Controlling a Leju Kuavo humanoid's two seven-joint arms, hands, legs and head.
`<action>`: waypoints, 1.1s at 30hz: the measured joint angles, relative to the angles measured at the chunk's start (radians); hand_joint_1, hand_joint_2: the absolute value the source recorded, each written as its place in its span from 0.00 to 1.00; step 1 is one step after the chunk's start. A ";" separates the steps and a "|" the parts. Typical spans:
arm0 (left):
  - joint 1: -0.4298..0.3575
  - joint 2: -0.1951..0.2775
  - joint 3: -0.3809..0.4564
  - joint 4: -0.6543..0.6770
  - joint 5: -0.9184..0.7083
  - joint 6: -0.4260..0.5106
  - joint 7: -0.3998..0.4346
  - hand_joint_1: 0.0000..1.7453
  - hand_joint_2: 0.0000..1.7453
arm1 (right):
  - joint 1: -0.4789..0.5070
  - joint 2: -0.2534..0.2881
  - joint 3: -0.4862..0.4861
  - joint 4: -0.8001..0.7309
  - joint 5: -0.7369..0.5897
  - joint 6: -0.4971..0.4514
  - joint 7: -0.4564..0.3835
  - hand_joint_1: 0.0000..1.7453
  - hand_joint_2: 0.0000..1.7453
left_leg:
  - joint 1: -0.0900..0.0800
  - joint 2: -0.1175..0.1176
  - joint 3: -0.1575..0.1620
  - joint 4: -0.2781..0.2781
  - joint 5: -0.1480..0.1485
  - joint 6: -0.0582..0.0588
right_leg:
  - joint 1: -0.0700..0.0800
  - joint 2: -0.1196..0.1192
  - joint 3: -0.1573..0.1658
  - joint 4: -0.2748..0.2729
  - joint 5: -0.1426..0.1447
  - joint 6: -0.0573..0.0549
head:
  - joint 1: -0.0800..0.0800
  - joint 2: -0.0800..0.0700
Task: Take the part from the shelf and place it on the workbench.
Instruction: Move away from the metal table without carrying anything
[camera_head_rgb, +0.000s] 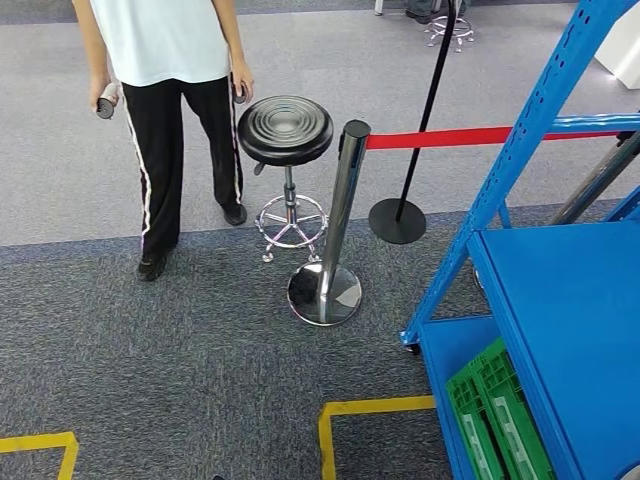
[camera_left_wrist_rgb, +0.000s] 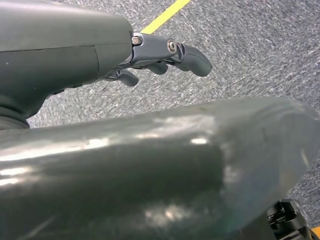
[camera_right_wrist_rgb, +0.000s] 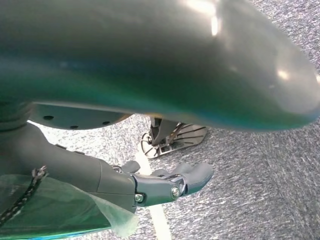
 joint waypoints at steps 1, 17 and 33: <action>0.000 0.000 0.000 0.000 -0.001 0.000 0.000 0.00 0.00 | 0.000 0.000 0.000 0.000 0.000 0.003 0.000 0.00 0.00 | 0.000 0.000 0.000 0.000 0.000 0.000 | 0.000 0.000 0.000 0.000 0.000 0.000 | 0.000 0.000; -0.002 0.001 0.000 0.000 -0.020 0.000 0.002 0.00 0.00 | 0.000 0.000 -0.021 0.000 0.000 0.031 0.019 0.00 0.00 | -0.006 0.007 0.009 -0.014 0.003 0.024 | -0.010 0.003 -0.005 0.013 -0.013 0.023 | 0.001 0.000; -0.002 -0.002 0.001 0.000 -0.028 -0.001 0.001 0.00 0.00 | 0.002 0.000 -0.027 0.000 0.000 0.027 0.028 0.00 0.00 | -0.004 0.069 0.031 0.030 -0.062 -0.015 | -0.005 -0.024 -0.045 0.019 0.039 -0.018 | -0.001 0.000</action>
